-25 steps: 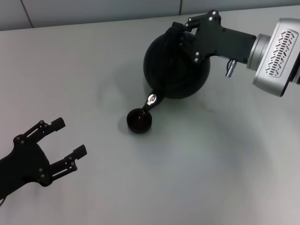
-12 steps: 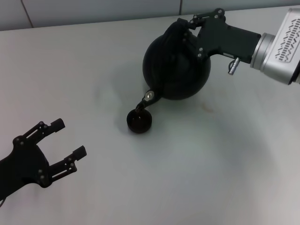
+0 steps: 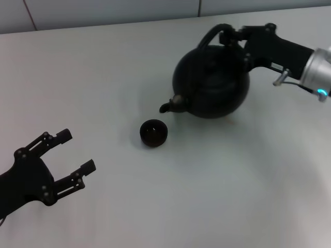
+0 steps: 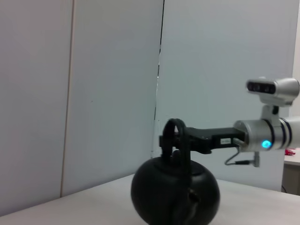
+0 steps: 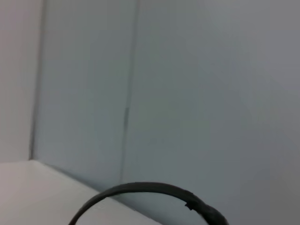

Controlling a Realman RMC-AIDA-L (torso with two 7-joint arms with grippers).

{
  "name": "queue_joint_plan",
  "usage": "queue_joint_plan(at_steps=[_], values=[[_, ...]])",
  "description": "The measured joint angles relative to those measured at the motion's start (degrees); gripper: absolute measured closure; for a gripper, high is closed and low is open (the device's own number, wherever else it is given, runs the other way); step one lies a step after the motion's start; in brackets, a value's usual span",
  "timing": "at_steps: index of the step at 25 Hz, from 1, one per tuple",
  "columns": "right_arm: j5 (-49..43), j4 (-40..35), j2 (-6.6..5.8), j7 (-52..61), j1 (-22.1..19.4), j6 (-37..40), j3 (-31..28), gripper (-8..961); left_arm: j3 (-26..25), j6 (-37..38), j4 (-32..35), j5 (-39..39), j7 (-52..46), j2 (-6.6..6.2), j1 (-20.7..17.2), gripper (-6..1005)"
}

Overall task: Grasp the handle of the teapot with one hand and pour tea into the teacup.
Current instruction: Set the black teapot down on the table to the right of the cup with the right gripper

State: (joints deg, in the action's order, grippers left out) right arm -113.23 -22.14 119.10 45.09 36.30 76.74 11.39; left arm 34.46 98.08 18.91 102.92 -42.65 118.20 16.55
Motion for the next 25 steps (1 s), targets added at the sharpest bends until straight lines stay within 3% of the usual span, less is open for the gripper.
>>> queue_joint_plan(at_steps=[2, 4, 8, 25], values=[[3.16, 1.03, 0.08, -0.63, -1.96, 0.16, 0.26, 862, 0.00, 0.03, 0.02, 0.00, -0.04, 0.00, 0.07, 149], [10.29, 2.91, 0.12, -3.45, -6.47, 3.26, 0.25, 862, 0.00, 0.34, 0.13, 0.00, -0.24, -0.01, 0.46, 149], [12.02, 3.09, 0.14, -3.58, -8.62, 4.30, 0.44, 863, 0.00, 0.44, 0.16, 0.00, -0.29, -0.05, 0.65, 149], [12.18, 6.95, 0.12, -8.69, -11.20, 0.96, -1.04, 863, 0.00, 0.44, -0.08, 0.00, -0.40, -0.02, 1.07, 149]])
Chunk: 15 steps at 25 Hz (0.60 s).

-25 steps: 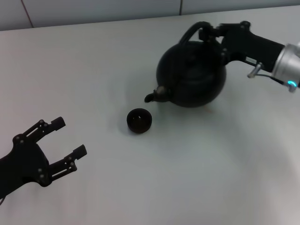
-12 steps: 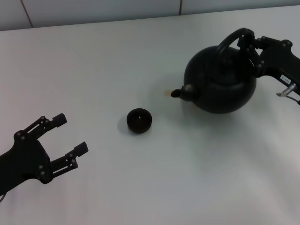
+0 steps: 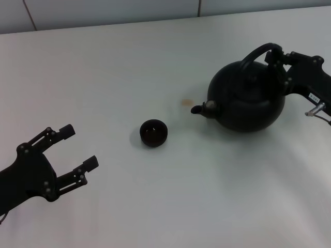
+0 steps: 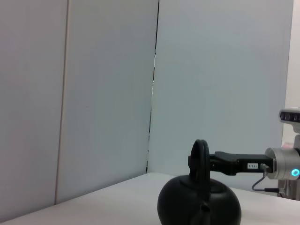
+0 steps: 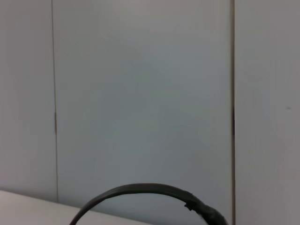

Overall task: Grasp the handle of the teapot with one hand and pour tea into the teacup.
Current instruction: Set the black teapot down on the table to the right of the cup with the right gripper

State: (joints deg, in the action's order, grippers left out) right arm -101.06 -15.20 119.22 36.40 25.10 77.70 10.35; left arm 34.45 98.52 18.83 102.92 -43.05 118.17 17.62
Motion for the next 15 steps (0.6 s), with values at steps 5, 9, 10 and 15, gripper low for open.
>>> queue_joint_plan(at_steps=[5, 9, 10, 15], values=[[0.00, 1.12, -0.03, -0.97, -0.03, -0.93, -0.05, 856, 0.00, -0.01, -0.13, 0.00, 0.07, 0.03, -0.02, 150], [0.00, 1.25, -0.05, -0.99, -0.11, -1.01, -0.59, 845, 0.00, -0.01, -0.13, 0.00, 0.09, 0.03, -0.08, 149], [0.00, 1.28, -0.06, -0.99, -0.13, -1.01, -0.63, 842, 0.00, -0.01, -0.13, 0.00, 0.09, 0.03, -0.10, 149], [0.00, 1.59, -0.02, -0.99, -0.31, -1.07, -0.68, 827, 0.00, 0.04, -0.12, 0.00, 0.08, 0.03, -0.19, 150]])
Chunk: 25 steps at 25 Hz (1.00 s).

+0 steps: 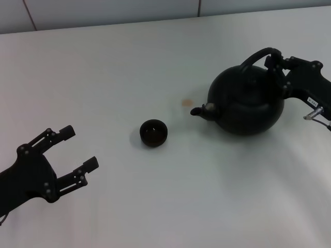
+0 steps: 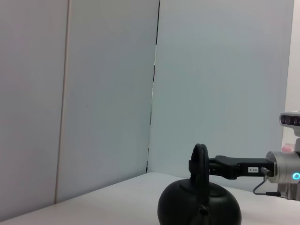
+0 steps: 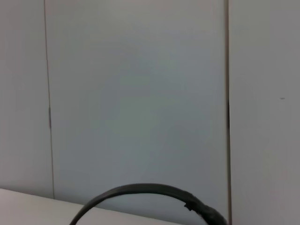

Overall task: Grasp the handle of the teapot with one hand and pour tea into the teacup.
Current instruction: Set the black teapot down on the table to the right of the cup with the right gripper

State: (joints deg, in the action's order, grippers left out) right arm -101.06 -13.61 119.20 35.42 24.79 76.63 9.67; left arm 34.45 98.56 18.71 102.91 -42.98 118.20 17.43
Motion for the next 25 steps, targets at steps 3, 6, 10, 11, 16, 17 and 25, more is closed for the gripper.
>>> queue_joint_plan(at_steps=[3, 6, 10, 11, 16, 17, 25], values=[[0.01, 0.32, 0.02, 0.00, -0.03, -0.83, -0.01, 819, 0.00, 0.09, 0.01, 0.00, 0.00, 0.00, 0.04, 150], [0.01, 0.36, 0.03, 0.01, -0.23, -1.29, -0.01, 810, 0.00, 0.14, 0.02, 0.00, 0.00, 0.00, 0.06, 150], [0.12, 0.36, 0.05, 0.01, -1.22, -0.65, -0.17, 713, 0.00, 0.23, 0.05, 0.00, 0.00, 0.00, 0.13, 150], [0.29, 0.36, 0.06, 0.01, -1.60, -0.04, -0.33, 668, 0.00, 0.23, 0.07, 0.00, 0.00, 0.00, 0.14, 150], [0.95, 0.27, 0.05, 0.01, -3.67, 3.55, -0.77, 508, 0.00, 0.23, 0.35, 0.00, 0.03, 0.00, 0.15, 150], [1.17, 0.27, 0.05, 0.01, -4.21, 4.33, -0.80, 485, 0.00, 0.23, 0.36, 0.00, 0.13, 0.00, 0.15, 150], [2.54, 2.06, 0.07, -3.11, -8.40, 9.38, -0.82, 317, 0.00, -0.47, 0.06, 0.00, 0.57, 0.00, 0.58, 150]])
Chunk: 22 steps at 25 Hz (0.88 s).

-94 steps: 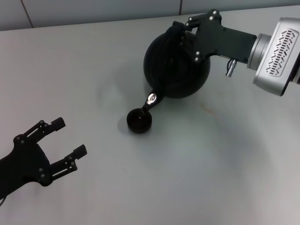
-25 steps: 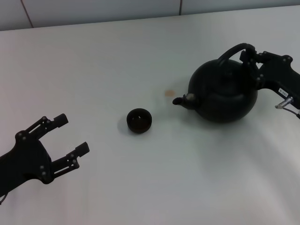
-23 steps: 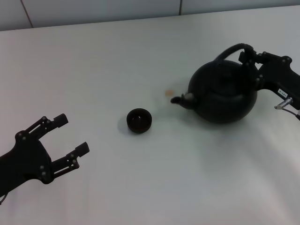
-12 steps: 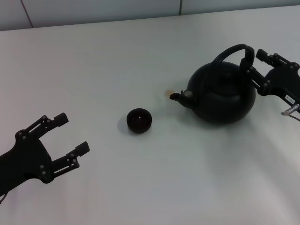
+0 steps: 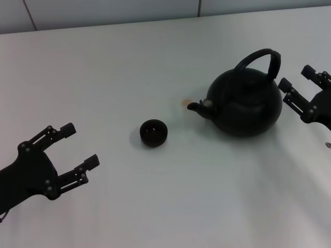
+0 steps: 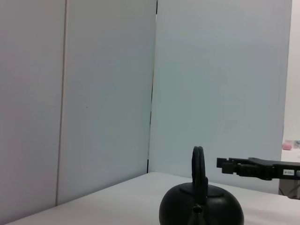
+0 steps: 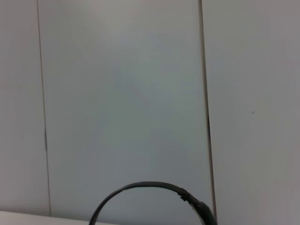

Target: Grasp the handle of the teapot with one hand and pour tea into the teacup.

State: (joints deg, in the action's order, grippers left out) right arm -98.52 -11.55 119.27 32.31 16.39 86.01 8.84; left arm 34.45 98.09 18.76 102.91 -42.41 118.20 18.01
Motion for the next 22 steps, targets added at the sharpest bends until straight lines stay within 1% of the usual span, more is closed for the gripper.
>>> queue_joint_plan(at_steps=[1, 5, 12, 13, 14, 17, 18, 19, 22], values=[[0.09, 0.22, -0.03, -0.14, -0.30, 0.44, 0.00, 302, 0.00, -0.05, -0.01, 0.00, 0.00, 0.00, 0.02, 150], [0.17, 0.66, -0.10, -0.37, -1.20, 2.28, 0.04, 302, -0.03, -0.09, -0.03, 0.00, 0.02, 0.00, 0.09, 150], [-0.80, 0.13, -0.43, 1.70, -4.10, 8.79, 0.91, 302, -0.51, -0.10, -0.05, 0.00, -0.03, -0.16, 0.00, 150], [-2.50, -0.96, -0.50, 3.23, -4.93, 11.05, 0.97, 301, -0.49, -0.11, -0.05, 0.10, -0.06, -0.17, 0.01, 150], [-2.50, -0.96, -0.50, 3.23, -4.93, 11.05, 0.97, 301, -0.49, -0.11, -0.05, 0.10, -0.06, -0.17, 0.01, 150], [-7.16, -4.48, -0.57, 6.43, -5.66, 13.86, 0.97, 301, -0.09, -0.50, -0.04, 0.65, -0.36, -0.18, 0.11, 150], [-10.20, -7.25, -0.64, 9.36, -5.73, 15.69, 0.96, 301, -0.05, -0.57, -0.05, 0.80, -0.42, -0.18, 0.11, 150], [-10.20, -7.25, -0.64, 9.36, -5.73, 15.69, 0.96, 301, -0.02, -0.59, -0.05, 0.92, -0.46, -0.18, 0.14, 150], [-14.73, -11.93, -0.70, 14.06, -5.36, 18.88, 0.94, 301, 0.04, -0.62, -0.05, 1.16, -0.62, -0.18, 0.19, 150]])
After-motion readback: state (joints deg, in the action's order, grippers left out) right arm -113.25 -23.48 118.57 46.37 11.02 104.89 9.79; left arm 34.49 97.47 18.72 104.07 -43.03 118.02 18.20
